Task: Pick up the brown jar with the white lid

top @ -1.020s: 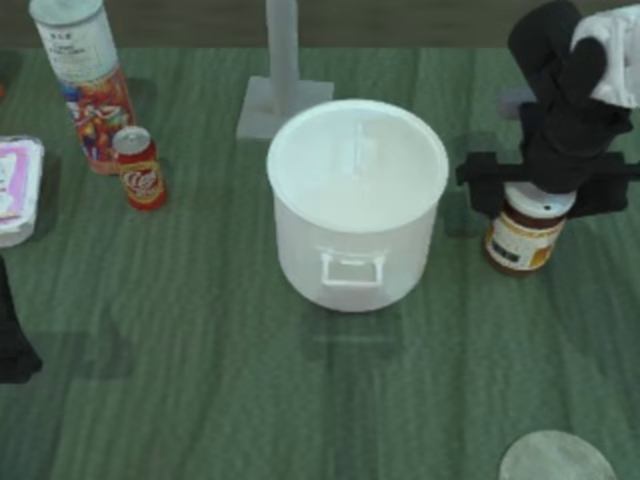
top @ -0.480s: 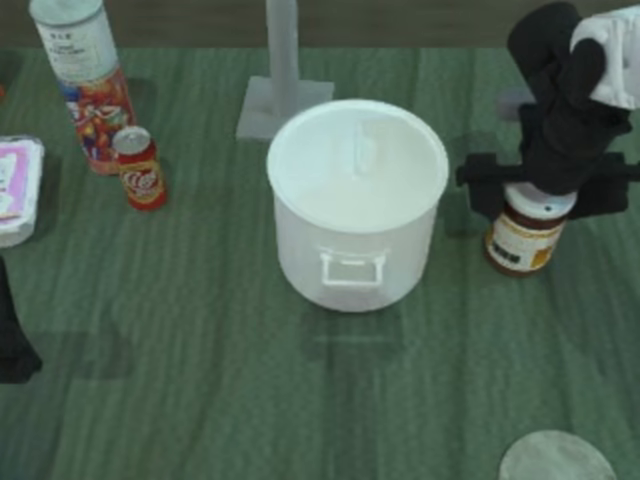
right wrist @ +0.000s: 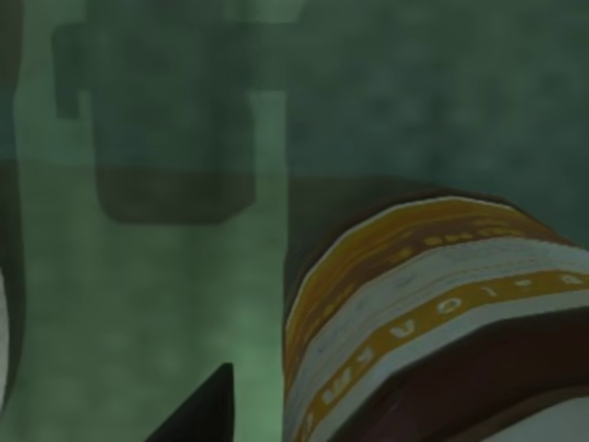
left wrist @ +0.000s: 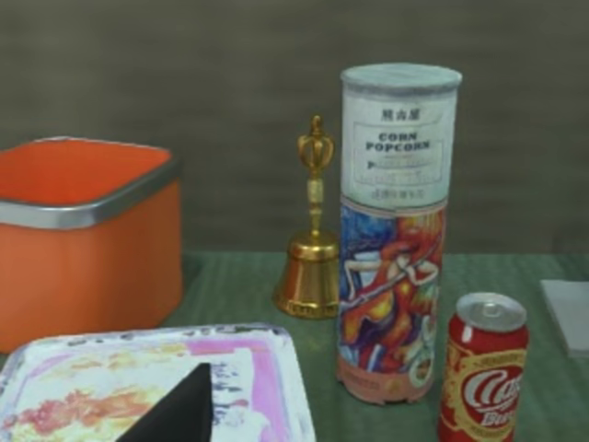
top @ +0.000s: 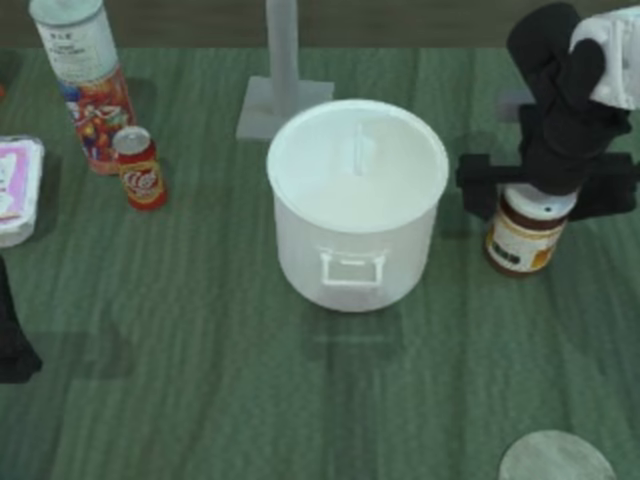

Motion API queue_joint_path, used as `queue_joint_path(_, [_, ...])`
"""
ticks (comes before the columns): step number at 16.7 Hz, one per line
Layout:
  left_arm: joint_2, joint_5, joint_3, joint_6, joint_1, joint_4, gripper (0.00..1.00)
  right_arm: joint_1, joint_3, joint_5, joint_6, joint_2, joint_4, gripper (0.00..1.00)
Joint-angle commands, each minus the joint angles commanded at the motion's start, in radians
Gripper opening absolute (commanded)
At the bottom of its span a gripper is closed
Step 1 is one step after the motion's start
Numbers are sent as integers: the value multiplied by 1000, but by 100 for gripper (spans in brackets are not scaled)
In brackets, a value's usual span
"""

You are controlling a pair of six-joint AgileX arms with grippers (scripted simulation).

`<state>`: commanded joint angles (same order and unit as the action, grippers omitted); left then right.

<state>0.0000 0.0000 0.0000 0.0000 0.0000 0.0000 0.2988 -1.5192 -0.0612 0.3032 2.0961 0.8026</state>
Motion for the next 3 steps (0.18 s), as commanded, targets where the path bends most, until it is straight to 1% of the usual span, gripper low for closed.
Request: queue_joint_path(3, [0,0,0,0,0,0,100,0,0,0,0,0,0,100])
